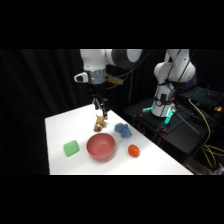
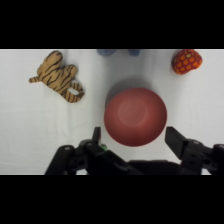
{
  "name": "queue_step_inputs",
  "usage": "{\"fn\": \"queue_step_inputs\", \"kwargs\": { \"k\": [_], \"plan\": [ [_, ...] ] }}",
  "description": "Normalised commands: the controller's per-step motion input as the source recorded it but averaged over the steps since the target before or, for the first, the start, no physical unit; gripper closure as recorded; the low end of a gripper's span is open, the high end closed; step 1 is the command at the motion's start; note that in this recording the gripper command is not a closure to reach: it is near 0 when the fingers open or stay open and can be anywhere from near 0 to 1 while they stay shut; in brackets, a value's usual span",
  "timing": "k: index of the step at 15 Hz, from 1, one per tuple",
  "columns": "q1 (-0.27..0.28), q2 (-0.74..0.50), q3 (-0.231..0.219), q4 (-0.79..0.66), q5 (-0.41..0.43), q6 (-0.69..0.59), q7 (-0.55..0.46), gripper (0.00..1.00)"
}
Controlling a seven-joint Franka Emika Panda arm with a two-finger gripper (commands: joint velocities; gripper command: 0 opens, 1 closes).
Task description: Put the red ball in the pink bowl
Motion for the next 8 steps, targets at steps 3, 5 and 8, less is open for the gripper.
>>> {"fn": "queue_step_inputs", "kwargs": {
  "k": [3,5,8],
  "plan": [
    [-0.011,-0.03,0.030,-0.03,-0.014,0.02,0.04,0.00],
    [0.024,-0.12,0.052,-0.17,-0.021,0.13,0.12,0.00],
    [0.056,-0.18,0.071,-0.30,0.013,0.24,0.16,0.00]
  ]
}}
